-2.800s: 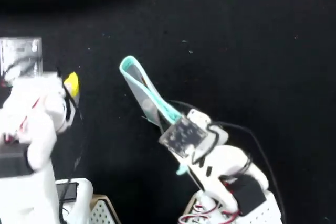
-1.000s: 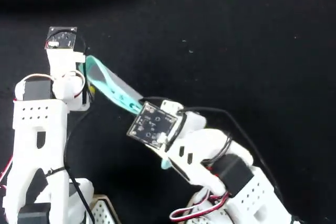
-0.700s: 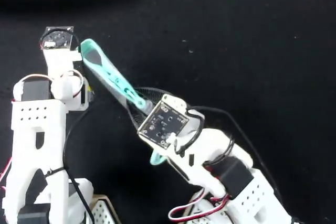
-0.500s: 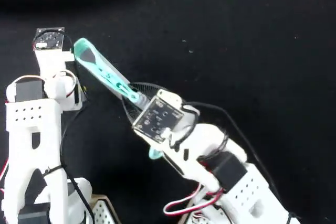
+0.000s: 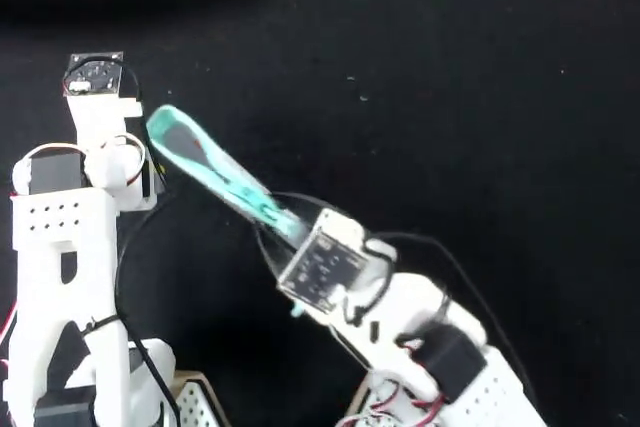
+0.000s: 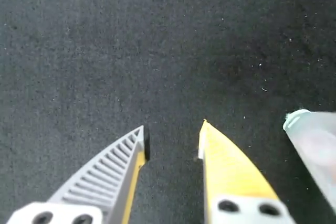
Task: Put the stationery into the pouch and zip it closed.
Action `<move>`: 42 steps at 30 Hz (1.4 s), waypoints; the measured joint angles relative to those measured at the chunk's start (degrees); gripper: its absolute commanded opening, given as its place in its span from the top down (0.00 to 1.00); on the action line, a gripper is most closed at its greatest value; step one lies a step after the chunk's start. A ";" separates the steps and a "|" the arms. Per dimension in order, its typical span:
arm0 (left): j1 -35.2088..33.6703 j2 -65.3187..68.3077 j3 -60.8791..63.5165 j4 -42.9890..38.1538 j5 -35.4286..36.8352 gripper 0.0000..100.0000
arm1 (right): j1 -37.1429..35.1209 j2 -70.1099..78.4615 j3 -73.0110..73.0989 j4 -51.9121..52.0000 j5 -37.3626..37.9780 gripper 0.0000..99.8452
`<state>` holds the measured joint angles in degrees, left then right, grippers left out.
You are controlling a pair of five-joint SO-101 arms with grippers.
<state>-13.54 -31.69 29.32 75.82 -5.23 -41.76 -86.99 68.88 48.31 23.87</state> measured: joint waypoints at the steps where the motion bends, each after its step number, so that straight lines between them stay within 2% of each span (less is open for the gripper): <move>1: 0.00 0.00 0.00 0.00 0.00 0.82 | 0.09 -1.05 0.53 2.99 0.18 0.82; 12: 0.62 0.00 0.00 0.00 0.00 0.82 | 0.35 -2.99 -16.35 26.11 0.18 0.87; 18: 0.62 0.00 0.00 0.00 0.00 0.82 | 0.18 -3.34 -23.74 38.86 5.01 0.87; 23: 0.62 0.00 0.00 0.00 0.00 0.82 | 0.18 -3.34 -27.08 45.89 5.80 0.87; 26: 0.62 0.00 0.00 0.00 0.00 0.82 | 0.18 -3.34 -27.60 47.38 5.80 0.96; 27: 0.62 0.00 0.00 0.00 0.00 0.82 | 0.18 -3.34 -27.60 47.38 5.80 0.99; 30: 0.62 0.00 0.00 0.00 0.00 0.82 | 0.18 -3.34 -25.05 43.52 5.89 0.99; 34: 0.62 0.00 0.09 0.00 0.00 0.82 | 0.44 -3.43 -18.99 32.97 5.89 0.99; 42: 0.62 0.00 0.53 0.00 0.00 0.82 | 11.52 -2.55 -9.05 6.59 3.43 0.99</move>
<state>-12.92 -31.69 29.85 75.82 -5.23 -30.24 -89.54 59.82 54.90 27.30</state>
